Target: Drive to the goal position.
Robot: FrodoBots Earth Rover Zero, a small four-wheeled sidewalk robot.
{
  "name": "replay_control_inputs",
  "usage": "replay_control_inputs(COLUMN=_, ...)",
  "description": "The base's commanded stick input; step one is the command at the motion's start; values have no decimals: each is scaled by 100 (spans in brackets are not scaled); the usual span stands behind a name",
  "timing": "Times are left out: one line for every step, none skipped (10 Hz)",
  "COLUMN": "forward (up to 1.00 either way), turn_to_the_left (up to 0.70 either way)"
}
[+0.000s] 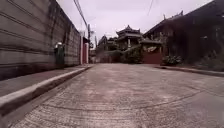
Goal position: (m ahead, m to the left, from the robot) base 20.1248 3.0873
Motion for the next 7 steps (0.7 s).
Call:
replay_control_inputs(forward=70, turn_to_the_left=0)
replay_control_inputs(forward=70, turn_to_the_left=0)
replay_control_inputs(forward=70, turn_to_the_left=0)
replay_control_inputs(forward=70, turn_to_the_left=0)
replay_control_inputs(forward=70, turn_to_the_left=0)
replay_control_inputs(forward=70, turn_to_the_left=0)
replay_control_inputs(forward=70, turn_to_the_left=0)
